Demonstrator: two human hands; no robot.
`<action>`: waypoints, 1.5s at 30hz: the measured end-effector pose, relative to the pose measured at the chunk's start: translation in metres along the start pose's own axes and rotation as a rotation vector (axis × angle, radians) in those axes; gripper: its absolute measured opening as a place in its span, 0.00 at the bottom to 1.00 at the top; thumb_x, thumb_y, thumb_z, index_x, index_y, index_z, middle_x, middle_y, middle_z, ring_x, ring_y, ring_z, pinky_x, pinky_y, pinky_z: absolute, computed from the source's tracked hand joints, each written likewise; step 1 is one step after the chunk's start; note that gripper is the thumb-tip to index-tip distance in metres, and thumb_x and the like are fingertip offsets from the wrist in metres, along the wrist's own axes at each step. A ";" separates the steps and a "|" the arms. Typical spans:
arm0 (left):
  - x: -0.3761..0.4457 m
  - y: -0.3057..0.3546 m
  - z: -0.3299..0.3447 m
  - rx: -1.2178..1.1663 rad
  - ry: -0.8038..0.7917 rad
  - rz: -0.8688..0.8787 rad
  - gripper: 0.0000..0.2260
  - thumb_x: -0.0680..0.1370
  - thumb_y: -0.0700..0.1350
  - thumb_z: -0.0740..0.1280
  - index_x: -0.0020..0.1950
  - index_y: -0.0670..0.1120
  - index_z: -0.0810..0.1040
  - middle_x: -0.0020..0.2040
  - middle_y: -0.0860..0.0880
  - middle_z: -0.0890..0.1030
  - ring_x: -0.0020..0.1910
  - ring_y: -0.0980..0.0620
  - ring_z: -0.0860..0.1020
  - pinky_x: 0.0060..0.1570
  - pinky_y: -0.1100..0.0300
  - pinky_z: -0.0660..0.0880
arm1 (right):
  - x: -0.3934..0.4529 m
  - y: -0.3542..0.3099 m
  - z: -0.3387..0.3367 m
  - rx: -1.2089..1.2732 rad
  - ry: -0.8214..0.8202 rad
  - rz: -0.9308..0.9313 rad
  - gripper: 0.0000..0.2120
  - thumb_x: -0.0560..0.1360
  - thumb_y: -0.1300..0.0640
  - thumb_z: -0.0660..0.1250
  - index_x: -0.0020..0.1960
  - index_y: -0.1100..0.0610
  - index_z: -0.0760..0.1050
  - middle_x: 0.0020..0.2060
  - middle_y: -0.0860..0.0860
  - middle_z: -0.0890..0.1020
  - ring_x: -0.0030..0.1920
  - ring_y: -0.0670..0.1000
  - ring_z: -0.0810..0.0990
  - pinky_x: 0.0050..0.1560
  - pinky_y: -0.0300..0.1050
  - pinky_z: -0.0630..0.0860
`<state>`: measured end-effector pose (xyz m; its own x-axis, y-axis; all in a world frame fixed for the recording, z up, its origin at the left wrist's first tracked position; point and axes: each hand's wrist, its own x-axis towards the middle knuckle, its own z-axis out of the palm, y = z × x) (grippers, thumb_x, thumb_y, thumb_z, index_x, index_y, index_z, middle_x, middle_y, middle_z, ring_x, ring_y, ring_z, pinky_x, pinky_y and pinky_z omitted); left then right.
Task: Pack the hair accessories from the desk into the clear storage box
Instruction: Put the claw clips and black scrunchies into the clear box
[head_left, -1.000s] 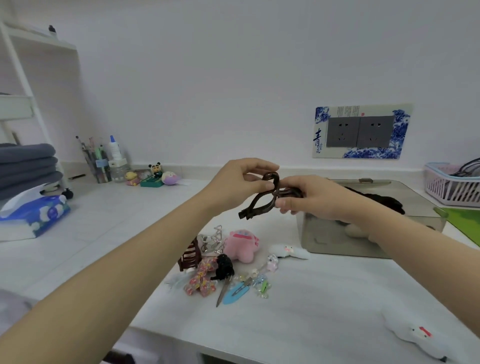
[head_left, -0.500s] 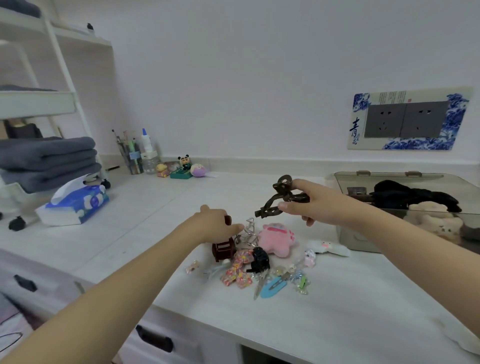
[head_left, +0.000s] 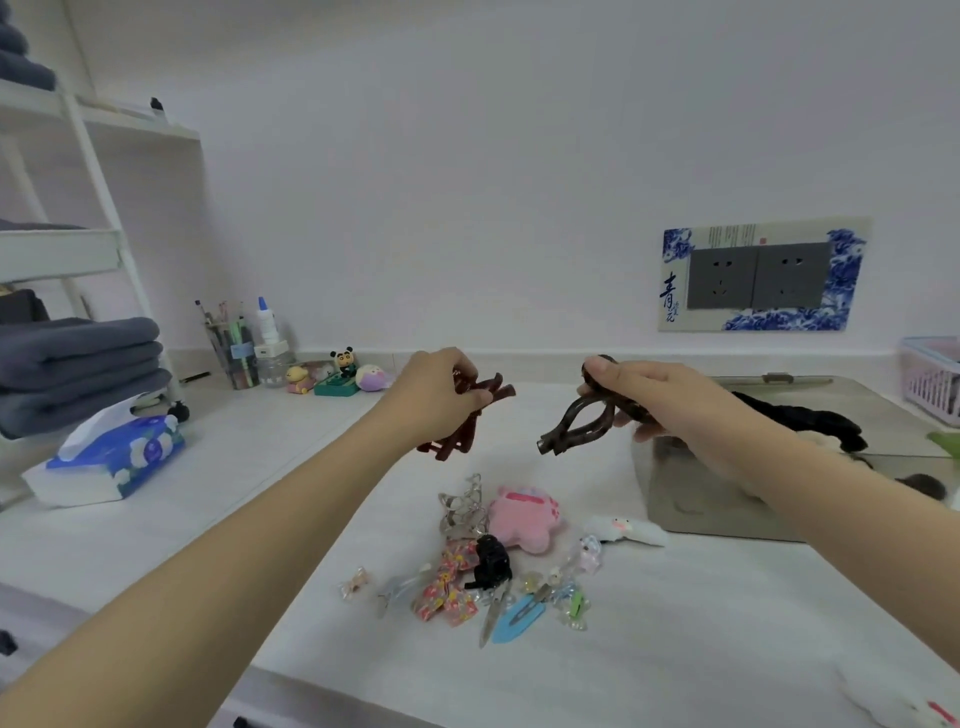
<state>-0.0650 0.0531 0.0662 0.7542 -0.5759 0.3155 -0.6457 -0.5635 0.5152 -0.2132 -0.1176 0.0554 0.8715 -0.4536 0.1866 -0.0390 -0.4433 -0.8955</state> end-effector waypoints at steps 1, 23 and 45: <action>0.002 0.009 0.001 -0.042 0.002 0.029 0.13 0.75 0.48 0.68 0.57 0.46 0.75 0.53 0.47 0.76 0.45 0.50 0.75 0.37 0.60 0.72 | 0.000 -0.002 -0.006 0.027 0.038 0.005 0.20 0.71 0.37 0.63 0.46 0.52 0.83 0.51 0.54 0.83 0.47 0.52 0.80 0.46 0.43 0.74; 0.073 0.163 0.120 -0.293 -0.559 0.179 0.23 0.70 0.41 0.75 0.64 0.44 0.76 0.58 0.47 0.79 0.55 0.48 0.80 0.59 0.59 0.74 | -0.026 0.051 -0.156 -0.076 0.355 0.203 0.15 0.70 0.43 0.68 0.48 0.53 0.81 0.45 0.49 0.81 0.53 0.53 0.75 0.56 0.47 0.66; 0.094 0.159 0.151 0.361 -0.627 0.298 0.22 0.68 0.48 0.76 0.60 0.44 0.79 0.57 0.46 0.81 0.56 0.45 0.79 0.54 0.55 0.74 | 0.009 0.065 -0.133 -0.177 0.156 0.191 0.14 0.68 0.46 0.72 0.49 0.53 0.79 0.45 0.47 0.81 0.47 0.45 0.77 0.41 0.36 0.68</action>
<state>-0.1147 -0.1803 0.0577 0.4043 -0.8997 -0.1646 -0.8904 -0.4283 0.1540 -0.2724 -0.2531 0.0530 0.7549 -0.6491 0.0938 -0.2915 -0.4602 -0.8386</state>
